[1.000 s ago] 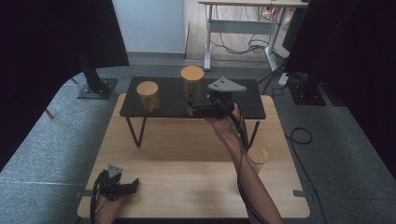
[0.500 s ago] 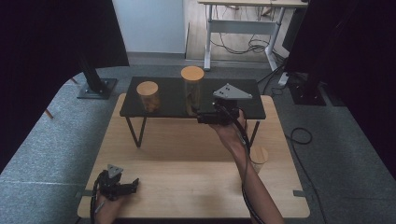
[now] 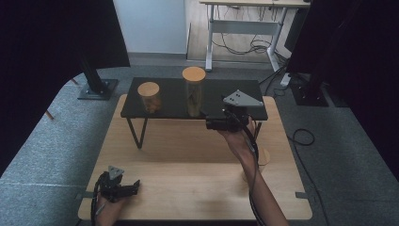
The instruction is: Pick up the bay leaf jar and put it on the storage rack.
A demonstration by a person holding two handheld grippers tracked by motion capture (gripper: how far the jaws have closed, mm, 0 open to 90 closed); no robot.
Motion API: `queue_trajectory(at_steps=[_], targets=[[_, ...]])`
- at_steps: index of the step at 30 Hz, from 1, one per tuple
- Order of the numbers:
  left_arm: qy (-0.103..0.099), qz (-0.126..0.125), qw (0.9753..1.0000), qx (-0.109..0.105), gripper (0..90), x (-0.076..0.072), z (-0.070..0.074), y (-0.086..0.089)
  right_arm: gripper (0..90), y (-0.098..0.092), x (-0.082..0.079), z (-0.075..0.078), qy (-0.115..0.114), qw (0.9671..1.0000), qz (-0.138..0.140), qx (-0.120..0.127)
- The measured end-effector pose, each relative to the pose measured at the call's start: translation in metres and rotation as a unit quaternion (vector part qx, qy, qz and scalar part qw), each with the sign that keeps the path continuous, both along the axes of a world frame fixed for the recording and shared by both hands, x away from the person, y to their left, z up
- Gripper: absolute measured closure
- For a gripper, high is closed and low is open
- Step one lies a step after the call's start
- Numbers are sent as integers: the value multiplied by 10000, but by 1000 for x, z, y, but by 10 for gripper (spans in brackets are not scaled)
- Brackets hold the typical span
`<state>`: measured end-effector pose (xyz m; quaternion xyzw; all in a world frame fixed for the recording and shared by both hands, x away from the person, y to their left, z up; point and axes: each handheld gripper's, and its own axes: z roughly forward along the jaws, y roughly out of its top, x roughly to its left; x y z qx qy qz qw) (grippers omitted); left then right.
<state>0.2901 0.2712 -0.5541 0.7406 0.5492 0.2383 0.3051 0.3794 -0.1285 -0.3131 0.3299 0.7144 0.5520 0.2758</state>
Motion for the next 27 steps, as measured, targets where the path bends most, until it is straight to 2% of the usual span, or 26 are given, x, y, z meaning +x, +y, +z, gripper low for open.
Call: queue_trajectory(at_steps=[27], targets=[[-10,12,10000,-20,21,0,0,0,88,-29,-23,-14,-38,9997,-244,-20]])
